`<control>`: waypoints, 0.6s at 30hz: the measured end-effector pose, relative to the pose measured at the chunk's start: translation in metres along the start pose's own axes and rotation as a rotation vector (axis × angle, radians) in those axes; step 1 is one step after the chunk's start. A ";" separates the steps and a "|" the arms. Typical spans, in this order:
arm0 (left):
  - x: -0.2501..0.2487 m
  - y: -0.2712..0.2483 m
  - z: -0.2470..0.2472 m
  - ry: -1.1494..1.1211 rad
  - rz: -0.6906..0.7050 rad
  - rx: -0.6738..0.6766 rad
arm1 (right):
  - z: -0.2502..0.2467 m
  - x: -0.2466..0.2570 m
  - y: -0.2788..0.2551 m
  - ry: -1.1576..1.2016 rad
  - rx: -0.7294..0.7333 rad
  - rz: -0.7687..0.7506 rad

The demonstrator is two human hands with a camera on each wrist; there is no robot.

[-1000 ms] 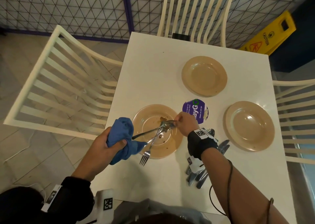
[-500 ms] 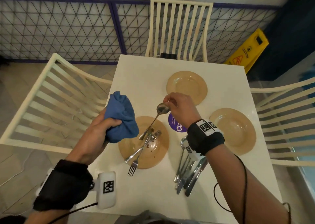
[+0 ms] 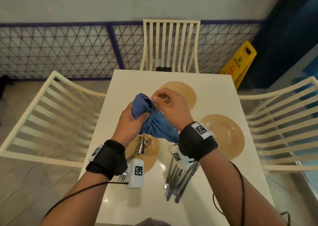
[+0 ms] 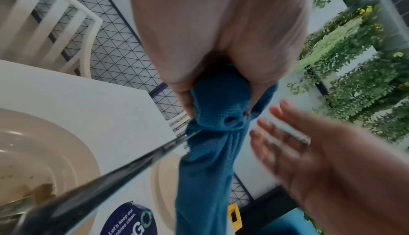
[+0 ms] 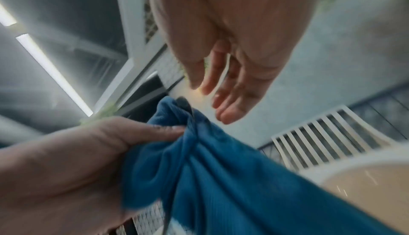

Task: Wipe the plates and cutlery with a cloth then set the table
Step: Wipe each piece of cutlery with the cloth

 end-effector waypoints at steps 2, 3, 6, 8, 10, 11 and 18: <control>-0.005 0.003 -0.004 -0.012 0.016 -0.055 | -0.001 -0.039 -0.015 0.080 -0.009 0.169; -0.008 0.004 -0.006 -0.029 0.021 -0.091 | 0.008 -0.060 -0.026 0.069 0.055 0.253; -0.014 0.008 -0.010 -0.068 0.046 -0.167 | 0.049 -0.093 -0.062 -0.037 0.327 0.344; -0.014 0.009 -0.011 -0.089 0.045 -0.203 | 0.064 -0.088 -0.074 0.002 0.415 0.340; -0.012 0.009 -0.012 -0.104 0.038 -0.224 | 0.068 -0.081 -0.077 0.144 0.456 0.392; -0.011 0.008 -0.012 -0.107 0.036 -0.231 | 0.068 -0.077 -0.077 0.204 0.471 0.403; -0.007 0.012 -0.037 -0.062 0.004 -0.341 | 0.062 -0.059 -0.088 0.211 0.444 0.325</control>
Point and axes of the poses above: each hand's wrist, its own y-axis towards the middle knuckle, its own z-axis out of the palm, x = y × z, the point moved 8 cm from there along y, towards the middle knuckle, and after that the axes turned 8 degrees about z, right-handed, at the moved point
